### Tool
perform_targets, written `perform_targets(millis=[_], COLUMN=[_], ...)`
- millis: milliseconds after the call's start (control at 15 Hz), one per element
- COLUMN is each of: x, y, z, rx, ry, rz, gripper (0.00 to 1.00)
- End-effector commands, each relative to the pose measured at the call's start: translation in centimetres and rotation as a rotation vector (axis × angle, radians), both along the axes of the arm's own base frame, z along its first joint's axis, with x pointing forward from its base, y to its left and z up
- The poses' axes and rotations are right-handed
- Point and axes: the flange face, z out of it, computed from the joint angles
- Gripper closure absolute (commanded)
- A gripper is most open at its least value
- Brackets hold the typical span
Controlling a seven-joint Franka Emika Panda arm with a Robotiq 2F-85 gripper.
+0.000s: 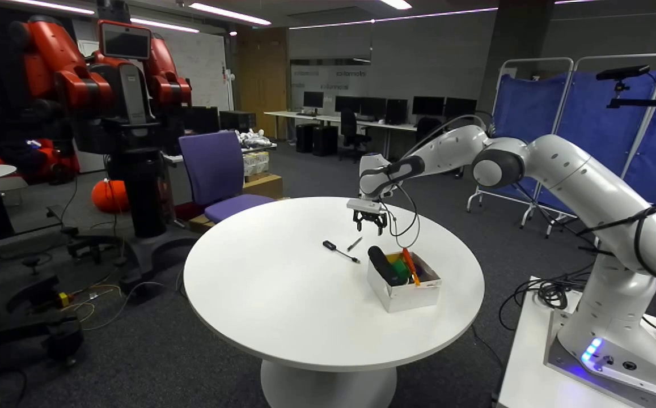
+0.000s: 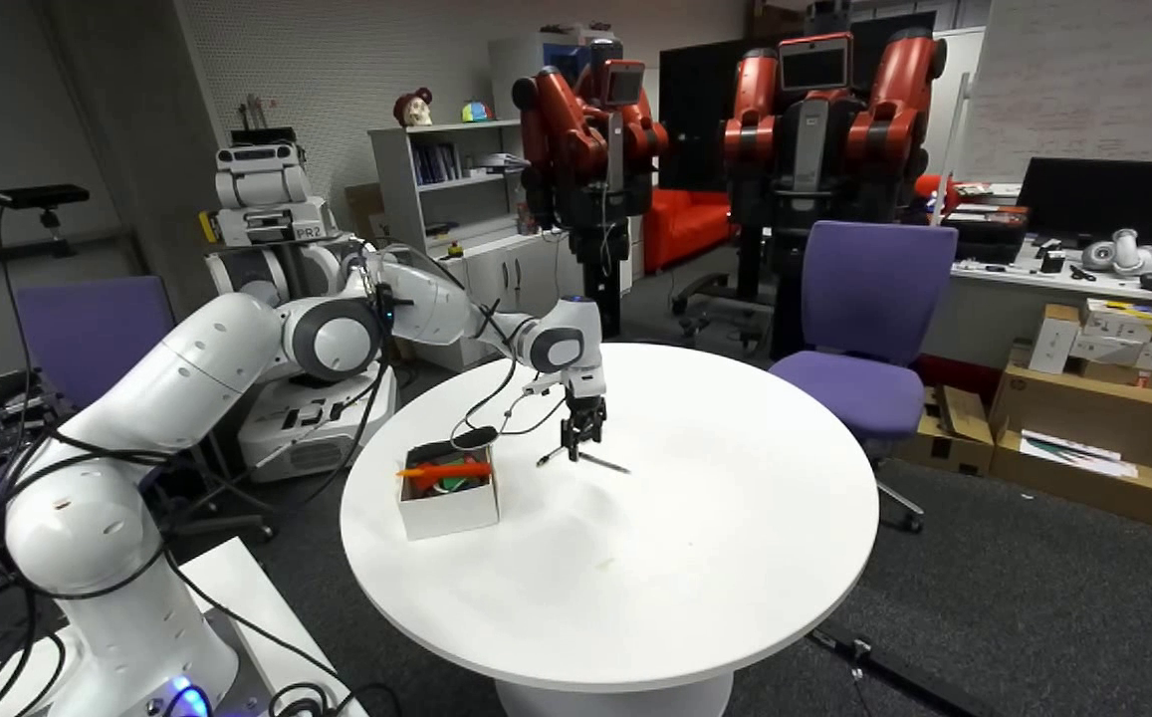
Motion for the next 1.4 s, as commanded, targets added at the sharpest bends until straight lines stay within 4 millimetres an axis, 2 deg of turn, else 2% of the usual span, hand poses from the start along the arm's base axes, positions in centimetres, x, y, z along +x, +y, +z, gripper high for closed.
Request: perform_targets(millis=[0, 533, 1333], x=[1.1, 2.2, 2.5], y=[-0.1, 0.6, 0.8], z=[0.5, 1.2, 0.5], rx=[-0.016, -0.014, -0.015], ry=[0.038, 0.03, 0.041], rz=[-0.01, 0.013, 0.023], gripper=[0.0, 0.0, 0.0])
